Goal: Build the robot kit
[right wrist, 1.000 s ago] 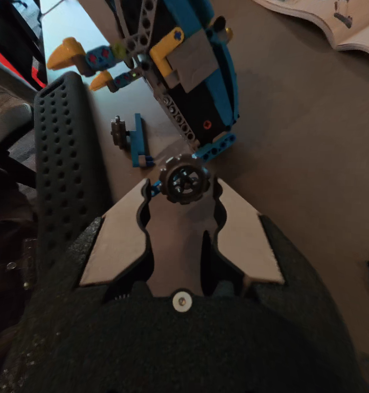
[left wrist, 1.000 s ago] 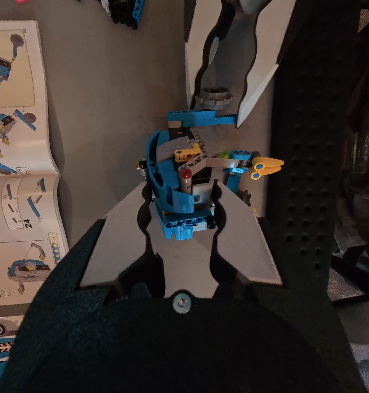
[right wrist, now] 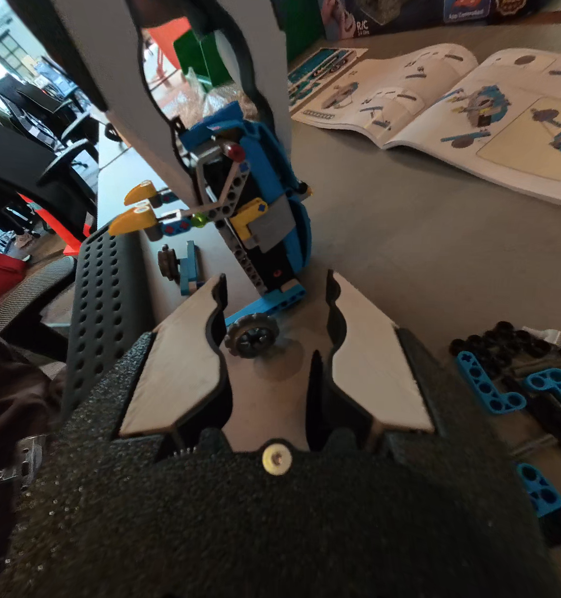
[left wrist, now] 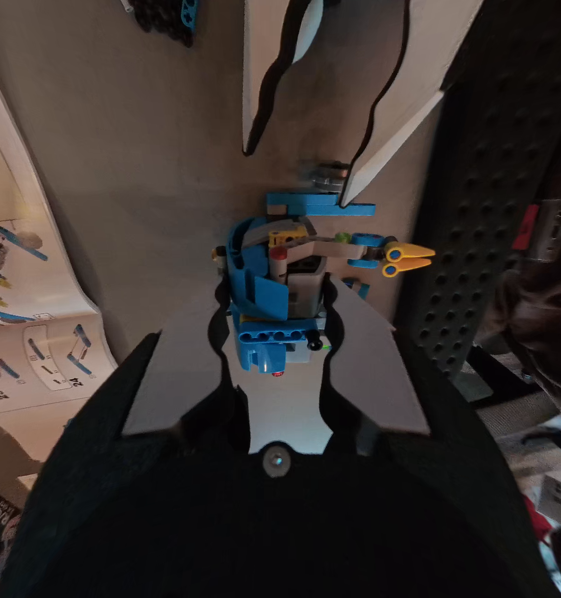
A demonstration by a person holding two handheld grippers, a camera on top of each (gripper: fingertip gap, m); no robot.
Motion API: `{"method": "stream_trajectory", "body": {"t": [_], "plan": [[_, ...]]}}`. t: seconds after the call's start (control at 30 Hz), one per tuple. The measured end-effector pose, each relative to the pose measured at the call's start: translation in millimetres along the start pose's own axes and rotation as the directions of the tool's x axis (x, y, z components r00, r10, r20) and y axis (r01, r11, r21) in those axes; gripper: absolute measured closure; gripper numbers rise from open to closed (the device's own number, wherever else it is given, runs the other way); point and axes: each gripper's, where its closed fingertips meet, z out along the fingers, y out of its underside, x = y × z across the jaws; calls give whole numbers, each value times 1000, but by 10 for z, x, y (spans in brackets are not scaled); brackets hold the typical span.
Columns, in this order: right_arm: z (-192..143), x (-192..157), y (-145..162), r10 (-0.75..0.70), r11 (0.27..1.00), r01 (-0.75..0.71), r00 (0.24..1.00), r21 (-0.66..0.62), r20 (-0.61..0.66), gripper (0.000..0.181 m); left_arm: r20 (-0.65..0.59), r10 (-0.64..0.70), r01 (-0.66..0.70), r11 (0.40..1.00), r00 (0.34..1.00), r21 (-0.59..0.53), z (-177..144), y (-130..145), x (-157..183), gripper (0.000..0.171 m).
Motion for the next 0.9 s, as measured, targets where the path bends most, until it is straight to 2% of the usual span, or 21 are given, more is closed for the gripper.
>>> {"method": "stream_trajectory", "body": {"t": [0.13,0.27,0.37,0.47,0.57,0.67,0.77,0.9], "plan": [[63,-54,83,-64,997,63,998,-48,-6,120,47,22,-24,999,999,38,-1,22,27,114],[184,-198,309,-119,976,123,992,-181,34,122,108,84,-95,990,991,104,-17,100,96,114],[234,-240,407,-156,960,152,988,-233,1,112,173,71,-107,972,982,211,-54,236,145,114],[320,-325,433,-123,962,115,992,-249,-14,112,249,32,-121,928,968,352,-73,465,201,114],[433,-478,363,-67,972,72,997,-224,31,121,314,-15,-128,893,949,431,-1,783,242,114],[514,-702,265,-92,974,112,990,-198,108,153,315,-66,-101,868,947,486,128,1023,227,115],[571,-683,251,-229,942,233,972,-241,42,153,317,-68,-119,838,946,533,134,1077,180,115],[543,-651,250,-187,944,201,979,-260,76,157,300,-40,-133,836,953,532,125,1071,144,115]]}}
